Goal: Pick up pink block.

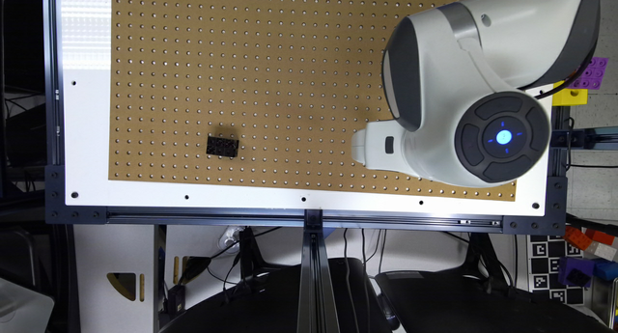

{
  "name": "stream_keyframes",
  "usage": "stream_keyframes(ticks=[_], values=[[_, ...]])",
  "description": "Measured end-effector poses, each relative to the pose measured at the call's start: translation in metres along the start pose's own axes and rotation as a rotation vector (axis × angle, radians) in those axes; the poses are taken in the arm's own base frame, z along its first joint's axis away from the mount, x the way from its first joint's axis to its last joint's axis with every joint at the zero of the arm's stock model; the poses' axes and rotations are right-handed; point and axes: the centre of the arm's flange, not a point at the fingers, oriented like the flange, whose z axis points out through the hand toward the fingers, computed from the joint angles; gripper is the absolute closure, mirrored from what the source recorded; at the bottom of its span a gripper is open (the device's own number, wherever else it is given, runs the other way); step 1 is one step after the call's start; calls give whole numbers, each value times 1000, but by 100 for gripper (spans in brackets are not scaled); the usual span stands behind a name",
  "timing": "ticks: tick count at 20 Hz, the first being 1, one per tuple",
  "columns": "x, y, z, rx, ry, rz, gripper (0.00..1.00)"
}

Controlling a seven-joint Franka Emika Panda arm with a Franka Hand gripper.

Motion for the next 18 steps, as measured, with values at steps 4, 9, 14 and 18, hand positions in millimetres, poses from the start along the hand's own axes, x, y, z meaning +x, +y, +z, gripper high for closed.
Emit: stream_keyframes(ticks=[4, 9, 14, 18], values=[[0, 4, 22, -16, -11, 3, 0], [1, 5, 40, -17, -14, 4, 0], [0, 7, 57, -21, -20, 4, 0], [-1, 6, 66, -14, -18, 3, 0]])
